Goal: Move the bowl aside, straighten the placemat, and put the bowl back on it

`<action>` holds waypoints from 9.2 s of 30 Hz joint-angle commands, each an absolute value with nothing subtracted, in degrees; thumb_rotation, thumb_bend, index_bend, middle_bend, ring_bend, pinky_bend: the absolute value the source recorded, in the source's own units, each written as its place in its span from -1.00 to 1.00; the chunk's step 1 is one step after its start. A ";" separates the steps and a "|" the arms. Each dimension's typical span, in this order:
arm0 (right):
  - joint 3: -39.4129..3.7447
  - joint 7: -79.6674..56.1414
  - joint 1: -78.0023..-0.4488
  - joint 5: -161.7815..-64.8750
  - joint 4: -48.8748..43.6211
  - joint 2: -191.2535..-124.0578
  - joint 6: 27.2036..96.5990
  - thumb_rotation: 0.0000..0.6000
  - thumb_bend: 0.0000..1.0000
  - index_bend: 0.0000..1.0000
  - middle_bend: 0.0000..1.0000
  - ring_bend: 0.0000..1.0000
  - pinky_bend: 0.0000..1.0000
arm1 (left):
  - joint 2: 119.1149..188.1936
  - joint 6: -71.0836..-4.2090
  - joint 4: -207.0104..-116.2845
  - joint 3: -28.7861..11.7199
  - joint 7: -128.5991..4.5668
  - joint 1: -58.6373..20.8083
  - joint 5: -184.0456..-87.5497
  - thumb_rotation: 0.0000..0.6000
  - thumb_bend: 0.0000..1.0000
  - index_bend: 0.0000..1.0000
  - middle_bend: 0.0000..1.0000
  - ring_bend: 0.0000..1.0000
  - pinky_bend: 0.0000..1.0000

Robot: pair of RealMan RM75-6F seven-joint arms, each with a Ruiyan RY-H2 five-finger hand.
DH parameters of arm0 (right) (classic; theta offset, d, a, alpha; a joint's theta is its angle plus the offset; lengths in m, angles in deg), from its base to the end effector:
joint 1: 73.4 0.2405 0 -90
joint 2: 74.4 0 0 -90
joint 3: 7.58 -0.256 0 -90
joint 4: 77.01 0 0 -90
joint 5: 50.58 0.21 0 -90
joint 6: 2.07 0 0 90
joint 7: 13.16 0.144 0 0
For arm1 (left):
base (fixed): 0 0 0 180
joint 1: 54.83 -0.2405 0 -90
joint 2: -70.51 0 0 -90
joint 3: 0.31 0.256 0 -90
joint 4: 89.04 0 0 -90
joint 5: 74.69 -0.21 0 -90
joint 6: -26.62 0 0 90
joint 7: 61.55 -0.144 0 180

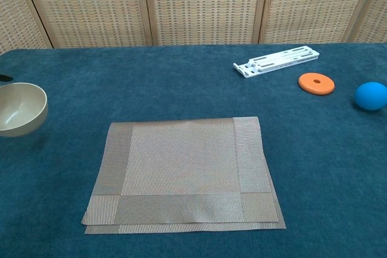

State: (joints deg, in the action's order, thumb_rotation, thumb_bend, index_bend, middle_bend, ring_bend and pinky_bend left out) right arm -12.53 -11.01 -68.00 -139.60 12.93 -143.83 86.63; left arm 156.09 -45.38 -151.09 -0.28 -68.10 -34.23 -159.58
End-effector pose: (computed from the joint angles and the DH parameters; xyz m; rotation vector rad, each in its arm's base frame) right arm -0.2959 -0.1905 0.1441 1.3471 -0.8714 1.0704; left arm -0.3282 0.2689 0.0517 -1.7123 -0.6882 -0.7057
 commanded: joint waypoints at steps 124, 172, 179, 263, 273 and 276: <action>-12.95 -7.71 -68.38 -138.80 14.43 -142.20 86.50 1.00 -0.72 -0.74 -1.00 -1.00 -1.00 | 164.52 -41.57 -170.74 4.03 -86.08 -33.13 -170.06 1.00 -0.18 0.25 -1.00 -1.00 -1.00; -17.13 -5.54 -66.92 -129.10 9.45 -142.74 81.36 1.00 -0.72 -0.75 -1.00 -1.00 -1.00 | 165.10 -24.39 -156.63 -27.93 -94.38 -3.38 -130.77 1.00 -0.18 0.24 -1.00 -1.00 -1.00; -17.27 -6.06 -66.65 -128.49 8.94 -143.10 80.65 1.00 -0.72 -0.74 -1.00 -1.00 -1.00 | 166.70 -22.95 -149.03 -27.59 -94.27 -0.60 -126.93 1.00 -0.36 -0.22 -1.00 -1.00 -1.00; -9.50 -35.10 -56.71 -137.63 16.31 -172.77 64.89 1.00 -0.86 -0.76 -1.00 -1.00 -1.00 | 139.18 -62.06 -184.56 -0.32 -74.67 -46.00 -159.41 1.00 -0.72 -1.00 -1.00 -1.00 -1.00; -10.08 -36.73 -57.01 -134.20 11.17 -178.78 65.66 1.00 -0.86 -0.79 -1.00 -1.00 -1.00 | 139.37 -60.58 -183.80 -1.56 -73.88 -45.89 -158.08 1.00 -0.72 -1.00 -1.00 -1.00 -1.00; -9.94 -36.88 -57.15 -133.48 10.01 -179.97 66.00 1.00 -0.86 -0.80 -1.00 -1.00 -1.00 | 139.39 -60.00 -183.56 -1.87 -73.70 -45.90 -157.62 1.00 -0.72 -1.00 -1.00 -1.00 -1.00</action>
